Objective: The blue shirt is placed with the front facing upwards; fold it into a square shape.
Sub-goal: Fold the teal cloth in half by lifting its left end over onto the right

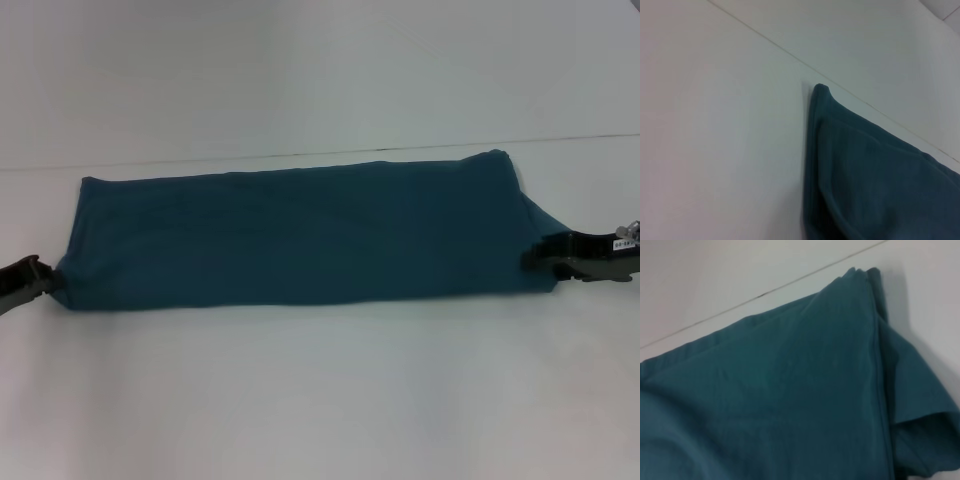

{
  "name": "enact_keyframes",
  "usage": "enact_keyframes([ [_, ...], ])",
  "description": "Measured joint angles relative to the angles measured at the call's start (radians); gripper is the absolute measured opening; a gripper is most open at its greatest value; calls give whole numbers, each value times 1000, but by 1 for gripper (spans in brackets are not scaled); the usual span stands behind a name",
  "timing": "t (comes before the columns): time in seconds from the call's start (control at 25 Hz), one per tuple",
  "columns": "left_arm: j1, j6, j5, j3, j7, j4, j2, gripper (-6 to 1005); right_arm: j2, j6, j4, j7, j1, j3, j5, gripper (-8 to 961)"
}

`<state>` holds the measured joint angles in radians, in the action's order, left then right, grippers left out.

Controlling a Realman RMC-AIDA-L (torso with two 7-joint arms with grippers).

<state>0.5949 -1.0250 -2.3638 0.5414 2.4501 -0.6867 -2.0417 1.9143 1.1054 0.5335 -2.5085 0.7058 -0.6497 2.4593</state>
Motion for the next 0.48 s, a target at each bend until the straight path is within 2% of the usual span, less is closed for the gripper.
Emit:
enact_keyframes([
  [0.32,3,6,-2,0,-2,2,-3,41,18,-19,19,25,-6,4,-28,559],
  [0.44,4,5,-3,0,-2,2,-3,44,17,-15,17,32,-9,3,-39,557],
  [0.48,4,5,-3,0,-2,3,-3,45,16,-14,15,32,-9,3,-39,515],
])
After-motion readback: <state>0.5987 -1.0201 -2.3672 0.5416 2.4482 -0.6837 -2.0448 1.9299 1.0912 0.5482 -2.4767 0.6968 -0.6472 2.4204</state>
